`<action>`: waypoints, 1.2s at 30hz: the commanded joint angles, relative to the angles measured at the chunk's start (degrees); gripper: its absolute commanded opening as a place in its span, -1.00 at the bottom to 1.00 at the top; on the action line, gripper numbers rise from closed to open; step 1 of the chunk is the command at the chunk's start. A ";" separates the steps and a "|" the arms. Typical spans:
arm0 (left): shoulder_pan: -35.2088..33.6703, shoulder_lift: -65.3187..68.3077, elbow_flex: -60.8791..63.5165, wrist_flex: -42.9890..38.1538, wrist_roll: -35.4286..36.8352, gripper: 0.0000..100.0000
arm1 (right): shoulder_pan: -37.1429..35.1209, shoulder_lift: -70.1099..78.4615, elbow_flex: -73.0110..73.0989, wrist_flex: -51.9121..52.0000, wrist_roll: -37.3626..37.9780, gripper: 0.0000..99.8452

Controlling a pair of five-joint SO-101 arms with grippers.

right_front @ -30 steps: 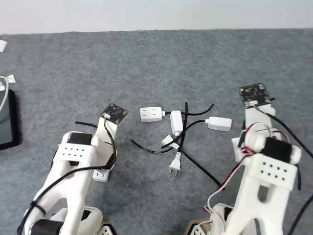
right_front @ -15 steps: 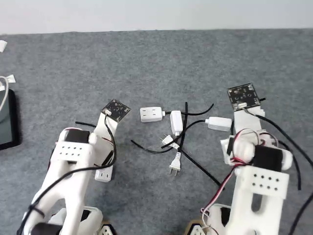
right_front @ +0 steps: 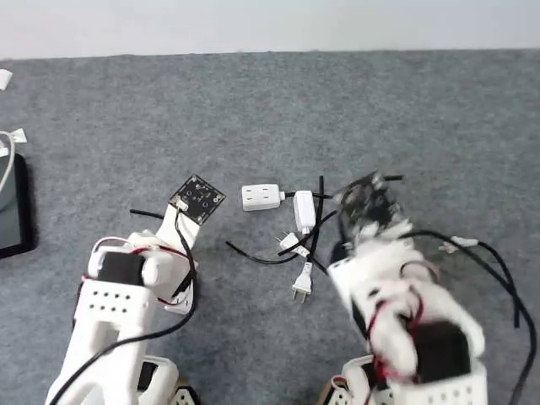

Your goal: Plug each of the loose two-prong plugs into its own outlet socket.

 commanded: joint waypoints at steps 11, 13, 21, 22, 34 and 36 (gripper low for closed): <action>7.82 3.08 8.22 -9.23 0.09 -0.97 | -21.32 -3.91 3.87 -6.73 4.22 -0.98; 7.82 0.70 9.10 -7.65 -2.29 -0.97 | -21.23 -3.82 6.51 -9.45 4.22 -0.98; 12.84 -15.30 14.81 -2.37 -3.69 -0.97 | -22.02 4.09 7.65 -13.58 3.43 -0.98; 13.89 -17.14 15.34 -1.49 -3.69 -0.97 | -22.46 4.70 7.65 -14.11 2.99 -0.98; 14.51 -20.48 16.75 -1.05 -3.69 -0.97 | -24.92 5.49 7.65 -14.37 2.20 -0.98; 14.42 -20.57 16.84 -1.14 -3.43 -0.97 | -23.96 5.49 7.65 -14.46 0.44 -0.98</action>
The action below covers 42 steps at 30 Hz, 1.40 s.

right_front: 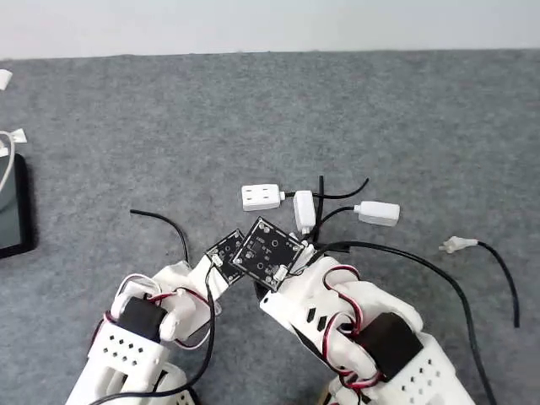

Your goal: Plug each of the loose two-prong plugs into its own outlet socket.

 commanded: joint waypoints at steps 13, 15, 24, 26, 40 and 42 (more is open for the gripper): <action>-10.55 -0.70 -0.84 -5.01 5.89 -0.97 | 4.53 -0.31 -1.67 -0.04 -5.54 -0.98; -10.46 -0.26 -0.84 -5.10 5.89 -0.97 | 4.09 -0.31 -2.81 1.19 -5.45 -0.98; -8.97 14.15 -5.49 -8.97 1.85 -0.97 | -1.10 0.22 -3.96 0.84 -5.89 -0.98; -5.63 14.15 -4.70 -8.70 1.32 -0.97 | -1.19 0.22 -3.78 0.40 -5.89 -0.98; 8.70 14.24 -1.01 -6.68 -1.05 -0.97 | -1.36 0.22 -3.60 0.22 -6.95 -0.98; 8.70 14.24 -1.10 -6.95 -0.70 -0.97 | -1.36 0.22 -3.60 0.22 -6.95 -0.98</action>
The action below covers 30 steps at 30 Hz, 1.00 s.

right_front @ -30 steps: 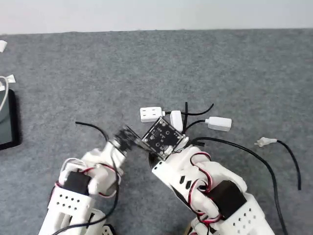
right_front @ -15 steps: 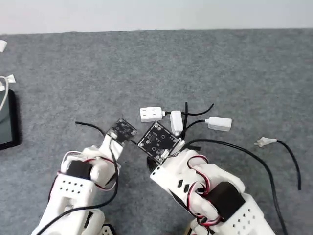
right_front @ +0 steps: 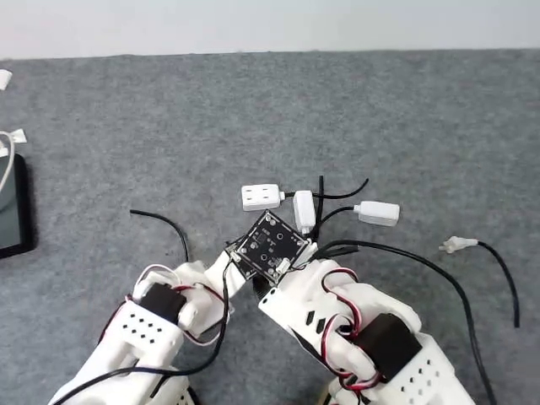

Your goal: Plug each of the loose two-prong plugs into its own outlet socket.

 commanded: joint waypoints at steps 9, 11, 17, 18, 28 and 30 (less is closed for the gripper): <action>-19.43 -2.73 -1.71 -2.99 4.04 -0.97 | 1.27 0.31 2.90 -12.00 -5.54 -0.98; -23.65 -7.30 -1.54 -3.34 5.19 -0.97 | 2.68 0.31 5.98 -18.07 -9.32 -0.98; -25.58 -26.81 5.76 1.14 10.64 -0.97 | 3.30 2.68 12.31 -29.93 -19.34 -0.98; -25.58 -29.10 6.37 2.90 10.46 -0.97 | 3.21 4.26 12.31 -30.73 -20.13 -0.98; -25.23 -21.80 7.16 2.99 8.53 -0.97 | -4.09 23.34 6.24 -36.88 -29.10 -0.98; -25.49 -17.14 6.90 0.18 8.53 -0.97 | -4.00 26.59 4.84 -37.32 -29.63 -0.98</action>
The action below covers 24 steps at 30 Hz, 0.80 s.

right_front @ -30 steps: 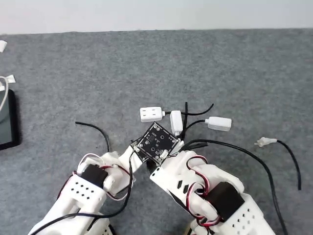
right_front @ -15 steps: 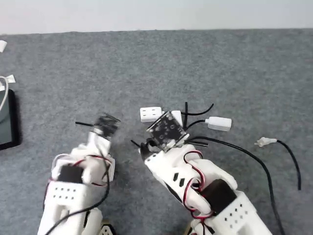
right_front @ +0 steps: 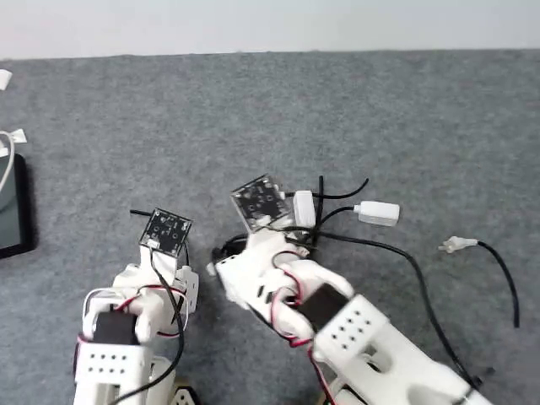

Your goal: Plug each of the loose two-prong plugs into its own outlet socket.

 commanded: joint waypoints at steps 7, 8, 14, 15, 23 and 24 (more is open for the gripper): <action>0.35 21.63 -3.30 -11.34 -0.88 -0.97 | 6.29 2.86 -6.51 4.00 -1.67 -0.98; 0.79 22.77 -3.82 -11.43 -0.97 -0.97 | 8.40 1.45 -6.42 5.14 -1.23 -0.98; 3.34 18.20 -7.25 -8.18 0.09 -0.97 | 20.09 -4.88 -5.98 8.66 1.05 -0.98; 3.34 16.00 -8.48 -6.42 1.49 -0.97 | 21.41 -5.49 -5.71 8.57 1.14 -0.98; 12.13 2.11 -10.15 4.66 7.82 -0.59 | 27.56 -6.11 -5.45 8.75 1.14 -0.98; 13.45 2.37 -9.10 3.87 8.35 -0.56 | 28.44 -6.02 -5.45 8.75 1.14 -0.98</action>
